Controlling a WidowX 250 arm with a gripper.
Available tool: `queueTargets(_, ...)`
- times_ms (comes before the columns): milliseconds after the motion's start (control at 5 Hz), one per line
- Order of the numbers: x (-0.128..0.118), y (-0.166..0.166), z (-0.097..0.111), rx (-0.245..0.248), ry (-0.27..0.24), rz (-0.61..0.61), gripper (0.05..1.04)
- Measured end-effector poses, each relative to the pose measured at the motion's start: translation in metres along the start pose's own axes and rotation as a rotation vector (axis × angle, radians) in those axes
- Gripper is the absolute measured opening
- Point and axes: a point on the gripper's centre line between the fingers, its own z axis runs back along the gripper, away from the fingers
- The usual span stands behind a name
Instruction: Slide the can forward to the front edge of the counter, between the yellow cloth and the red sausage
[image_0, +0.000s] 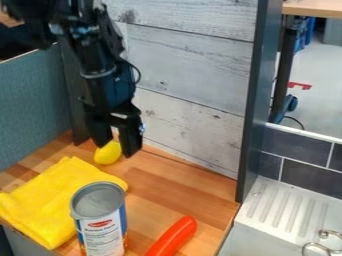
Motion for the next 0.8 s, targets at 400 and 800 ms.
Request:
queueTargets(400,-0.028,-0.037,0.014,0.047,0.116,-0.093,1.001)
queueTargets(800,-0.054,-0.075,0.02,0.067,0.147,-0.085,1.001)
